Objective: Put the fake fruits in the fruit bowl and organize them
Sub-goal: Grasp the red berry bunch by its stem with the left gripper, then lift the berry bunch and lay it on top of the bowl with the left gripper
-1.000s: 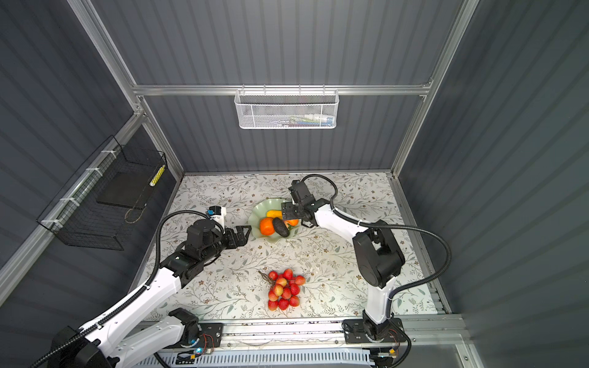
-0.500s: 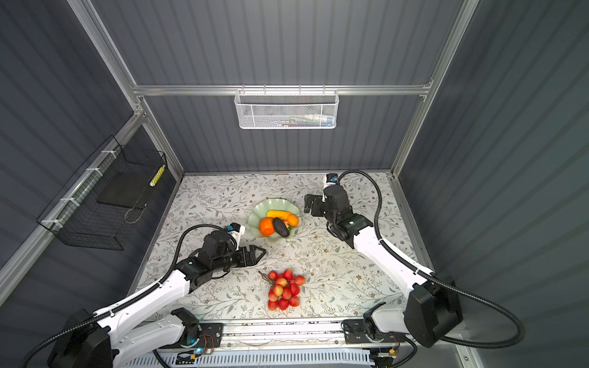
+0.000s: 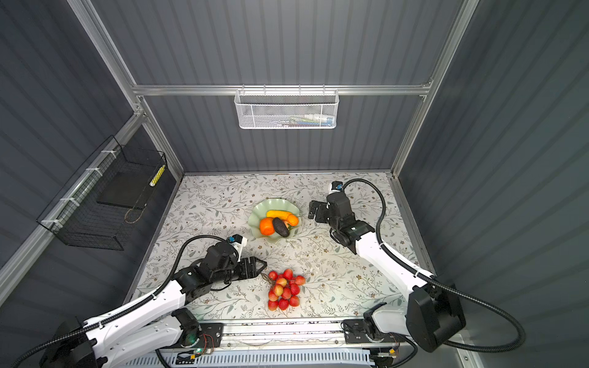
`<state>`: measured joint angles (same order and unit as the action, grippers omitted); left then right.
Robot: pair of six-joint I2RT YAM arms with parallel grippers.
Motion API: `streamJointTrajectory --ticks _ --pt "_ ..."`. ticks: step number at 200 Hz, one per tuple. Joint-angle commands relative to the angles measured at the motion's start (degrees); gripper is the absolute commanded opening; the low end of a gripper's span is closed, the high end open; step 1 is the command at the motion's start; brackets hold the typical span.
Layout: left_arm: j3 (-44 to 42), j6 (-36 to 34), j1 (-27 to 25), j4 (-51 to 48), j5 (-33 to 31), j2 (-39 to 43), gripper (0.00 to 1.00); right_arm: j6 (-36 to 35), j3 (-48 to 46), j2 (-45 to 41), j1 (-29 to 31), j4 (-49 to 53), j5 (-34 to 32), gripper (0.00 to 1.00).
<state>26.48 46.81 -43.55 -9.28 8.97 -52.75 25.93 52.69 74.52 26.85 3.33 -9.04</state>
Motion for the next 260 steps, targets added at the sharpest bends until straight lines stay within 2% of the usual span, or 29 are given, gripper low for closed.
streamJointTrajectory --ticks 1,58,98,125,170,198,214,260 --pt "-0.84 2.06 -0.48 -2.36 -0.63 -0.38 0.74 1.11 -0.74 0.67 -0.22 -1.29 0.8 0.99" --pt "2.3 1.98 -4.89 -0.01 -0.58 -9.62 0.68 0.96 -1.91 -0.53 -0.32 -1.67 0.77 0.99" --pt "3.83 1.29 -5.71 2.12 0.69 -13.88 0.57 1.56 -3.02 -0.61 -0.36 -2.2 1.2 0.99" --pt "4.87 1.05 -5.76 3.17 0.19 -15.05 0.45 1.66 -3.47 -0.68 -0.4 -2.54 1.39 0.99" --pt "6.24 1.42 -5.8 3.22 0.42 -15.51 0.17 1.22 -4.04 -1.22 -0.48 -2.8 1.13 0.99" --pt "8.05 0.8 -5.75 1.87 -0.4 -14.92 0.09 1.1 -4.43 -1.04 -0.66 -3.34 1.27 0.99" --pt "9.89 -0.05 -5.75 1.46 -0.36 -14.71 0.0 1.11 -4.52 -0.91 -0.77 -3.51 1.41 0.99" --pt "15.11 -4.19 -5.71 1.29 2.32 -14.54 0.0 0.59 -4.58 -1.25 -1.43 -3.85 1.79 0.99"
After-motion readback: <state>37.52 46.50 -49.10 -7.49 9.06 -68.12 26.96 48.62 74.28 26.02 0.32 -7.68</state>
